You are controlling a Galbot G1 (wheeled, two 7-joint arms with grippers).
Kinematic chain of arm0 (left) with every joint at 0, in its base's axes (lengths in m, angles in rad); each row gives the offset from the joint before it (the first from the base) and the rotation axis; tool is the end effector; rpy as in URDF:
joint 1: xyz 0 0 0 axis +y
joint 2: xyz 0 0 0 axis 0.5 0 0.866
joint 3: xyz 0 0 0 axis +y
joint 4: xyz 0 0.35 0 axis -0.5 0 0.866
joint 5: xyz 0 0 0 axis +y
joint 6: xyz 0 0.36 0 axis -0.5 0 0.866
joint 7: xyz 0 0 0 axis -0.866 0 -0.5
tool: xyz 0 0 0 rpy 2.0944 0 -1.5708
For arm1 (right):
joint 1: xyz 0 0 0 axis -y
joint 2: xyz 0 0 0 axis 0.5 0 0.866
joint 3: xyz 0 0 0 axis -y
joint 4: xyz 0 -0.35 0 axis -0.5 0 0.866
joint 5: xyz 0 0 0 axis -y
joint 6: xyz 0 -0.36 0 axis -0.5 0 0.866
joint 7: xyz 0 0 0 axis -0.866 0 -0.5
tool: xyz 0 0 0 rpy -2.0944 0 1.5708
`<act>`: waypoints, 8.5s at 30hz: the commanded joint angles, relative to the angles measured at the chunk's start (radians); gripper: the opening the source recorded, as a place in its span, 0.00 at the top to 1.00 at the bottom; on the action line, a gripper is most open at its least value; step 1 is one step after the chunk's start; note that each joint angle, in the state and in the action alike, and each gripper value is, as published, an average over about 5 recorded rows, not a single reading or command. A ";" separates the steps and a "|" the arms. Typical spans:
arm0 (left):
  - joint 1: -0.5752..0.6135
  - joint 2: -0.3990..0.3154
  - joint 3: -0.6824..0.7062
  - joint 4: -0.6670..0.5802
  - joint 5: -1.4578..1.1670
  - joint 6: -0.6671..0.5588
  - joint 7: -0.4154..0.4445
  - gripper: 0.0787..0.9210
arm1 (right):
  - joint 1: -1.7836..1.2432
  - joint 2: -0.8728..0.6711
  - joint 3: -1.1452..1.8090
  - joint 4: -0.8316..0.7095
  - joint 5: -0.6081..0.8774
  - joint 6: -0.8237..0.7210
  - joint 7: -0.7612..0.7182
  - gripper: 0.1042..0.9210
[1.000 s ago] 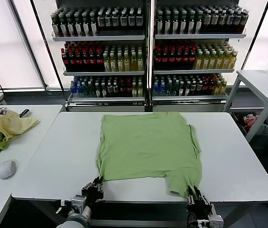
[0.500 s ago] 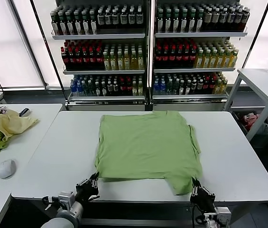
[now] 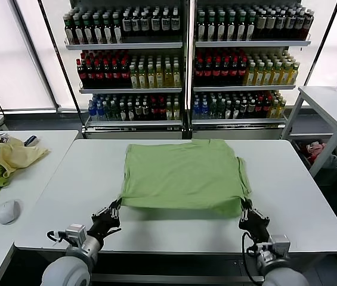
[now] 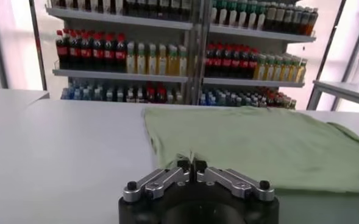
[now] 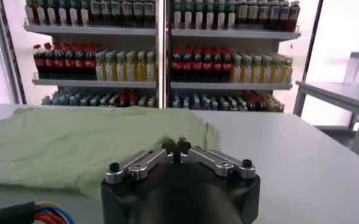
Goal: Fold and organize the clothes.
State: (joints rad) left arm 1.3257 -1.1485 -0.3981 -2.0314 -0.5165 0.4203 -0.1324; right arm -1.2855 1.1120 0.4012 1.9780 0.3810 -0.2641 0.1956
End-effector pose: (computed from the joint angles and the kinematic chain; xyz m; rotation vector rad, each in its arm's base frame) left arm 0.2554 0.0411 -0.2705 -0.2749 -2.7845 0.1068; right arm 0.2707 -0.0557 -0.2755 0.1183 -2.9672 0.1070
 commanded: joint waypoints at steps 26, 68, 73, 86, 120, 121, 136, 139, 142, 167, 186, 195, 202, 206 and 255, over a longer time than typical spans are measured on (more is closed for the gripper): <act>-0.344 -0.043 0.206 0.357 0.070 -0.040 -0.070 0.81 | 0.400 0.036 -0.196 -0.361 -0.116 -0.024 -0.039 0.92; -0.324 -0.045 0.206 0.355 -0.020 0.038 -0.062 0.70 | 0.211 -0.041 -0.067 -0.296 0.122 -0.186 -0.013 0.52; -0.316 -0.034 0.187 0.352 -0.091 0.052 -0.034 0.86 | 0.201 -0.049 -0.068 -0.282 0.122 -0.179 -0.018 0.70; -0.085 0.065 0.069 0.115 -0.058 0.055 -0.022 0.99 | -0.007 -0.068 -0.022 -0.046 0.082 -0.182 -0.018 0.94; 0.047 0.247 -0.101 -0.044 -0.113 0.105 -0.059 0.41 | -0.028 -0.051 0.006 0.142 0.017 -0.179 0.035 0.41; 0.005 0.248 -0.080 -0.015 -0.123 0.103 -0.063 0.37 | 0.026 -0.055 -0.014 0.109 0.038 -0.189 0.040 0.38; -0.611 0.137 0.288 0.505 -0.161 0.099 -0.103 0.12 | 0.685 0.008 -0.279 -0.500 0.213 -0.272 0.070 0.12; -0.683 0.102 0.326 0.595 -0.152 0.096 -0.103 0.12 | 0.777 0.037 -0.318 -0.613 0.215 -0.274 0.061 0.12; -0.746 0.067 0.356 0.691 -0.147 0.092 -0.104 0.12 | 0.844 0.067 -0.350 -0.717 0.214 -0.272 0.049 0.12; -0.803 0.001 0.373 0.860 -0.193 0.157 -0.064 0.13 | 0.952 0.203 -0.397 -1.078 0.155 -0.236 -0.021 0.14; -0.711 0.030 0.339 0.765 -0.254 0.139 -0.006 0.74 | 0.906 0.166 -0.410 -0.998 0.248 -0.260 -0.052 0.77; -0.680 0.066 0.295 0.677 -0.324 0.073 0.008 0.97 | 0.871 0.129 -0.382 -0.869 0.251 -0.205 -0.049 0.99; -0.614 0.140 0.249 0.532 -0.393 0.071 0.005 0.97 | 0.814 0.061 -0.354 -0.643 0.311 -0.216 -0.029 0.99; -0.567 0.175 0.224 0.453 -0.420 0.075 0.002 0.97 | 0.755 0.028 -0.335 -0.536 0.322 -0.224 -0.019 0.99; -0.134 0.184 0.135 0.077 -0.021 -0.008 -0.118 0.72 | 0.063 -0.051 -0.062 -0.004 0.182 -0.278 0.040 0.68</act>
State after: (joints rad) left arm 1.1159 -0.9073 -0.2326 -1.8935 -0.7209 0.4836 -0.1553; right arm -1.1841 1.0517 0.3255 1.9453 0.5908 -0.5378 0.2349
